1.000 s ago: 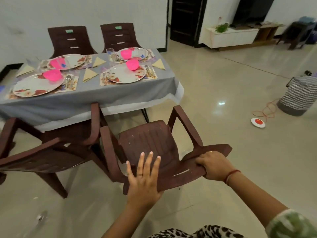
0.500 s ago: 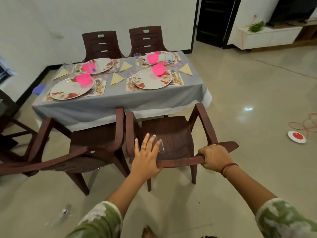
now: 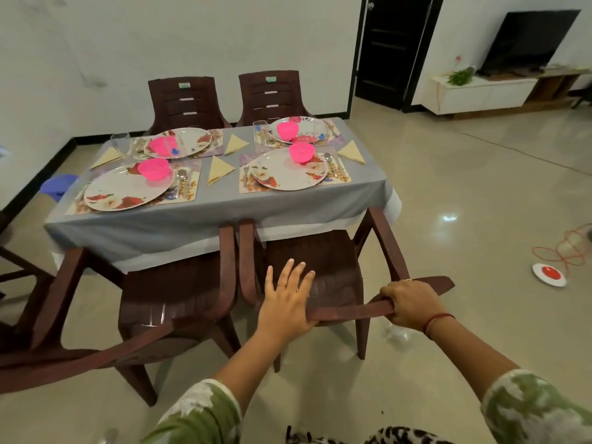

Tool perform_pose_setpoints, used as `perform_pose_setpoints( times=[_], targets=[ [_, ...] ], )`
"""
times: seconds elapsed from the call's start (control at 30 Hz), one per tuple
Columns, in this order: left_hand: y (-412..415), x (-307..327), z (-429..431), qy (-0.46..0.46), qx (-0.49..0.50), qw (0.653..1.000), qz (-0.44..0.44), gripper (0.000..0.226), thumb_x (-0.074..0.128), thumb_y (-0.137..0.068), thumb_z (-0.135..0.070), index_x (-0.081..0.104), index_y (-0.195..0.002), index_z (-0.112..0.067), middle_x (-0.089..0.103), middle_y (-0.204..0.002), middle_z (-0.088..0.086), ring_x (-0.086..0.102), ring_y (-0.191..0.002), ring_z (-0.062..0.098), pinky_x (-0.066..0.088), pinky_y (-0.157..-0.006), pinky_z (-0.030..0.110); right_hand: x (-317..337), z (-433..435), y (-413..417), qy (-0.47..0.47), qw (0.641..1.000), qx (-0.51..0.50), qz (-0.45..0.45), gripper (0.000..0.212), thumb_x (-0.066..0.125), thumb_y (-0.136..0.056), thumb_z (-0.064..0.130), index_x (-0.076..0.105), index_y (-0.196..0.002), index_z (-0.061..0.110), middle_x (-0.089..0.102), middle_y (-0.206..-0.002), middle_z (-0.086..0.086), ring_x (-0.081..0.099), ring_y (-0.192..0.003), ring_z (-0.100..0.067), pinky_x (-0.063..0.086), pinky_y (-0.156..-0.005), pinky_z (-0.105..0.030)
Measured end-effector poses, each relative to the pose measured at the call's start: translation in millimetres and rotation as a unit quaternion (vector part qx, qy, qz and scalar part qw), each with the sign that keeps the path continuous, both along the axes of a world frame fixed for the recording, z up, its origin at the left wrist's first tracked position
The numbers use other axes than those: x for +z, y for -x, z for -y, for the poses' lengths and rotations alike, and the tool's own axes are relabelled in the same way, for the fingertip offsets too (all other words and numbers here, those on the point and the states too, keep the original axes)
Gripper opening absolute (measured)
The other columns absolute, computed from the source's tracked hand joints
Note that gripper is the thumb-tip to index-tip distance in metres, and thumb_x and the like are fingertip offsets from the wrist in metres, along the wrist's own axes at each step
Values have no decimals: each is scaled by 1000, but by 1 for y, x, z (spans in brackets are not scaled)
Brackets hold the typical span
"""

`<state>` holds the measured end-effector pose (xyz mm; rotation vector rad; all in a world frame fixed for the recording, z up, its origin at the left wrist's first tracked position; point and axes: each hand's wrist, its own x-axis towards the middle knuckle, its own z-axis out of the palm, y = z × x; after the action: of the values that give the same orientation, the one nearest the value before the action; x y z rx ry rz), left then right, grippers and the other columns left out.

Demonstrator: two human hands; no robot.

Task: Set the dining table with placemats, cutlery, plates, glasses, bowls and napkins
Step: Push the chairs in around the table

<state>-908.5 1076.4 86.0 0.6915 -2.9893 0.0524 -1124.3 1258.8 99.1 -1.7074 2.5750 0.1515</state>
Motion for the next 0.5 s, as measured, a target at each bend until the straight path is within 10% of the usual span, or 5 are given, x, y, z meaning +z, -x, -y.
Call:
perform_pose_setpoints(
  times=[0.3,0.5],
  targets=[
    [-13,12,-12,-22,40,997,-68,94,51,-80,-68,11,-153,-24,1,-161,5,-17,-146,26,-24,-106,55,-14,-11,-26,144,985,53,-85,54,74,-67,54,64,-111,25,66,-105,4,65,-94,-18,50,-86,-40],
    [-66,6,-19,-44,79,990,-108,88,44,-74,-74,31,-144,-22,28,-152,8,7,-145,29,10,-107,63,-9,-5,-43,125,992,11,-21,58,61,-78,58,52,-127,30,57,-122,3,55,-113,-23,41,-99,-42]
  ],
)
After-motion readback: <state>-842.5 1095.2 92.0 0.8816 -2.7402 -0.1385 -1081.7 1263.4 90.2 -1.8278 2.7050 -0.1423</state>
